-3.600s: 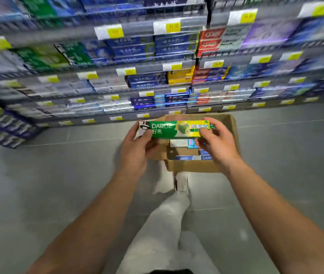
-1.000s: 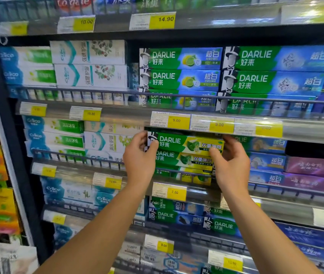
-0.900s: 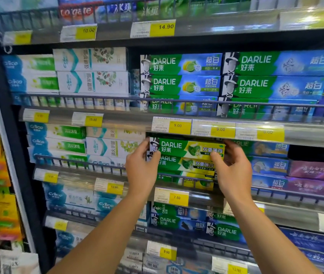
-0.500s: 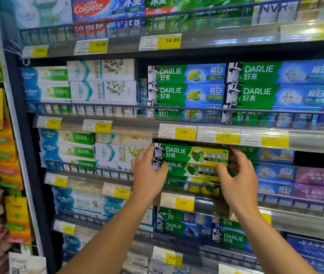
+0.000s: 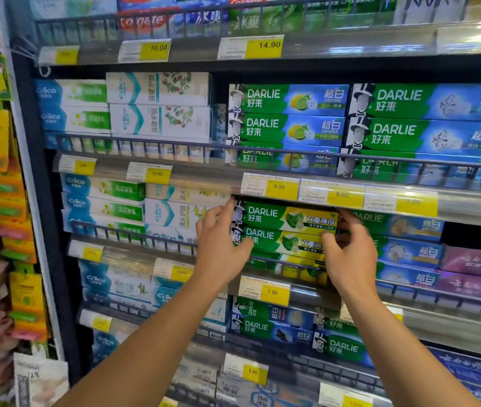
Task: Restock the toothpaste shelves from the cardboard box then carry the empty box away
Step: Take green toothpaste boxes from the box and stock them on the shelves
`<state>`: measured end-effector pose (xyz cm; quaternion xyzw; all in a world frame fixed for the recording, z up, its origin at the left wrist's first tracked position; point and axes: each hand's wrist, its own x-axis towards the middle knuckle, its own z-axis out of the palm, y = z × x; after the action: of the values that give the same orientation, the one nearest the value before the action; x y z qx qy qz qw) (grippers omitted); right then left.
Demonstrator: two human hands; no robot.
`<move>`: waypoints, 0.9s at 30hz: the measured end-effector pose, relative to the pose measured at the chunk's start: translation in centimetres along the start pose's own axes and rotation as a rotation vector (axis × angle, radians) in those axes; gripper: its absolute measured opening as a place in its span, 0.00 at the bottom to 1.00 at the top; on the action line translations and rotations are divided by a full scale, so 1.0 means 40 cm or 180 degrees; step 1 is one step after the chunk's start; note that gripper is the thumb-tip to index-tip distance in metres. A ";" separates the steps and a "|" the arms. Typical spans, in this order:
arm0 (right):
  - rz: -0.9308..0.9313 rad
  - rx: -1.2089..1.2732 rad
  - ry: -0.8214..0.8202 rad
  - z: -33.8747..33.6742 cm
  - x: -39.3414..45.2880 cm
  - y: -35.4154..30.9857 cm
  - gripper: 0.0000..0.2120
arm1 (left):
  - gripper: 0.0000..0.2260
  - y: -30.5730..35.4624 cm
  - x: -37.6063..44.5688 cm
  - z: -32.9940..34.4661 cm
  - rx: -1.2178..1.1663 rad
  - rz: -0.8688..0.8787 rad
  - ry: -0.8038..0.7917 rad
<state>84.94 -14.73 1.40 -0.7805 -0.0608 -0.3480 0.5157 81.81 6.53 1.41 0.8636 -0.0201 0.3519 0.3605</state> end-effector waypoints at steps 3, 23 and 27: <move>-0.0007 0.0028 0.0012 0.002 0.000 0.003 0.24 | 0.35 -0.006 0.011 0.000 0.0117 -0.0002 -0.0050; -0.0018 0.0442 -0.0205 -0.025 0.002 -0.004 0.20 | 0.33 0.005 0.014 0.000 -0.0130 -0.0010 0.0175; -0.0024 0.0434 -0.0229 -0.028 -0.002 -0.001 0.20 | 0.32 0.006 0.011 0.002 -0.0009 0.0013 0.0168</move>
<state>84.31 -15.63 1.63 -0.7554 -0.1057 -0.3168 0.5638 82.12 6.40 1.79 0.8534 -0.0129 0.3753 0.3614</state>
